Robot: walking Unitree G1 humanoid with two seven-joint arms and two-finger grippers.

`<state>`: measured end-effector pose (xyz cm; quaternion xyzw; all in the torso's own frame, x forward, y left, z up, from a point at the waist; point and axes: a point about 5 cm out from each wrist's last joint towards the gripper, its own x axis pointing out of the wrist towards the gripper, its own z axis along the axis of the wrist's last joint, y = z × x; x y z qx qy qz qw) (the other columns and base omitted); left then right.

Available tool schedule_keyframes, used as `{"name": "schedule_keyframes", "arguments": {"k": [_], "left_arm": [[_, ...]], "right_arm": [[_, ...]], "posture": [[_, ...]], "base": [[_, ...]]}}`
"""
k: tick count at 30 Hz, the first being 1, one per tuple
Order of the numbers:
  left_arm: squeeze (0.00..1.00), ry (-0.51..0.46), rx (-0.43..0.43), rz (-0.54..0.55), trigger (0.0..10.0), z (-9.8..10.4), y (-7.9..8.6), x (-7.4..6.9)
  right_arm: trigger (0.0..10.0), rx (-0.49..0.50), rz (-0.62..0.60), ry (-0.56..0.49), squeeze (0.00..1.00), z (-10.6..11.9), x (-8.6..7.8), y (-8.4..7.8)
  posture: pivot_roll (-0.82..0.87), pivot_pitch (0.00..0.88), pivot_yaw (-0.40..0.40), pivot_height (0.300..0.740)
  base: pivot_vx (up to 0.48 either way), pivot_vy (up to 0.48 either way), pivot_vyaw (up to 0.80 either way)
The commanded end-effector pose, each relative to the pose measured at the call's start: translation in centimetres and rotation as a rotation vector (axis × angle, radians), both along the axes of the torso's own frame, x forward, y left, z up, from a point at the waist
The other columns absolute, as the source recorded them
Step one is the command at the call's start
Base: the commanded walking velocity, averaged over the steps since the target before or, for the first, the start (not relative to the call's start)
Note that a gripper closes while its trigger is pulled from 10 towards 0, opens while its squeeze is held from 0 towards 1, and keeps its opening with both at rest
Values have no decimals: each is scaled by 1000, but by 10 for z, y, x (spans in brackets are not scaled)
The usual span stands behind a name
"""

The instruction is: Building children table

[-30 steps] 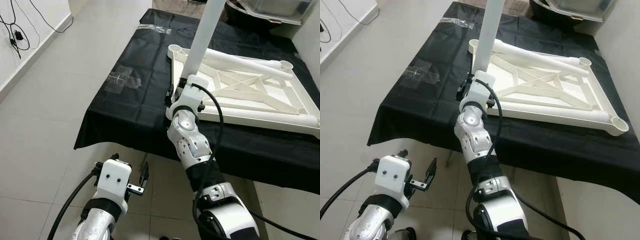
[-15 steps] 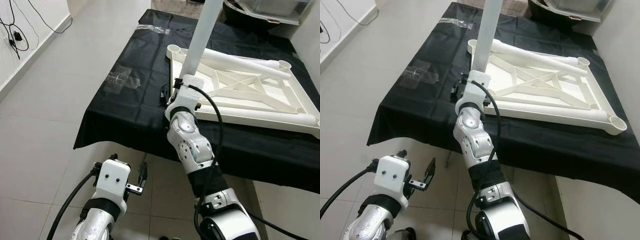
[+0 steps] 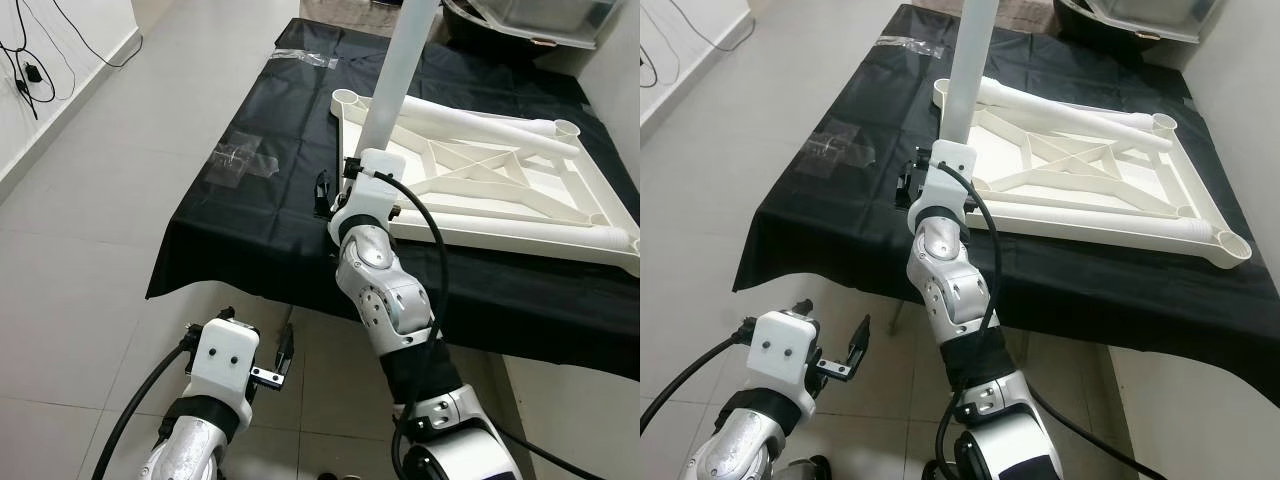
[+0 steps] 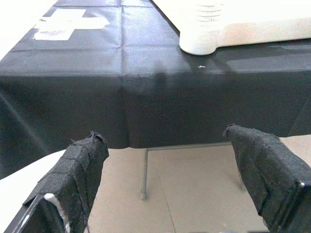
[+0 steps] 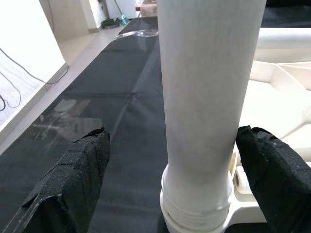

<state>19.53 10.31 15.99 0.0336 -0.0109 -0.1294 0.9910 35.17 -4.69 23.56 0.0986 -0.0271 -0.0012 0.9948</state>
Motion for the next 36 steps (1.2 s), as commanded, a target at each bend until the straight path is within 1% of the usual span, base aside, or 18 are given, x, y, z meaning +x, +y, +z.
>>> {"name": "schedule_keyframes", "arguments": {"k": [1, 9, 14, 16, 17, 19, 21, 22, 23, 24, 25, 26, 27, 28, 30, 31, 32, 36], "left_arm": [[0, 19, -2, -10, 10000, -5, -1, -1], [0, 19, -2, -11, 10000, -5, -2, -1], [0, 18, -2, -10, 10000, -4, -1, -1], [0, 16, 7, 1, 10000, -5, 1, -1], [0, 16, 7, 1, 10000, -5, 1, -1], [0, 24, 16, 22, 10000, -7, 9, -1], [0, 47, 1, 47, 10000, -10, 16, -4], [0, 47, 1, 47, 10000, -10, 16, -4], [0, 58, -8, 54, 10000, -12, 18, -5], [0, 82, -33, 57, 10000, -14, 19, -6], [0, 82, -33, 57, 10000, -14, 19, -6], [0, 106, -58, 45, 10000, -16, 19, -8], [0, 106, -58, 45, 10000, -16, 19, -8], [0, 122, -73, 35, 10000, -18, 18, -8], [0, 122, -73, 35, 10000, -18, 18, -8], [0, 140, -82, 18, 10000, -21, 17, -9], [0, 162, -65, -18, 10000, -25, 15, -10], [0, 175, -46, -48, 10000, -29, 12, -12]], "right_arm": [[10000, 99, 45, 204, 0, -55, -23, 18], [10000, 81, 40, 212, 0, -58, -26, 12], [10000, 61, 37, 209, 0, -60, -29, 3], [10000, 35, 64, 176, 0, -58, -35, -9], [10000, 35, 64, 176, 0, -58, -35, -9], [10000, -38, 120, 131, 0, -60, -49, -27], [10000, -165, 201, 89, 0, -72, -74, -55], [10000, -165, 201, 89, 0, -72, -74, -55], [10000, -207, 221, 85, 0, -75, -81, -61], [10000, -209, 246, 91, 0, -80, -90, -69], [10000, -209, 246, 91, 0, -80, -90, -69], [10000, -219, 268, 96, 0, -85, -101, -77], [10000, -219, 268, 96, 0, -85, -101, -77], [10000, -223, 285, 100, 0, -89, -107, -80], [10000, -223, 285, 100, 0, -89, -107, -80], [10000, -243, 304, 106, 0, -93, -115, -83], [10000, -247, 287, 124, 0, -99, -116, -85], [10000, -248, 275, 133, 0, -103, -117, -85]], "posture": [[107, 200, -111, 740], [107, 200, -111, 740], [106, 201, -110, 740], [109, 195, -111, 740], [109, 195, -111, 740], [97, 170, -105, 740], [86, 155, -102, 740], [86, 155, -102, 740], [86, 155, -102, 740], [78, 130, -96, 740], [78, 130, -96, 740], [75, 114, -94, 740], [75, 114, -94, 740], [74, 101, -91, 740], [74, 101, -91, 740], [70, 79, -82, 740], [80, 35, -75, 740], [80, 35, -75, 740]], "base": [[0, 0, 0], [0, 0, 0], [0, 0, 0], [0, 0, 0], [0, 0, 0], [0, 0, 0], [0, 0, 0], [0, 0, 0], [0, 0, 0], [0, 0, 0], [0, 0, 0], [0, 0, 0], [0, 0, 0], [0, 0, 0], [0, 0, 0], [0, 0, 0], [0, 0, 0], [0, 0, 0]]}}
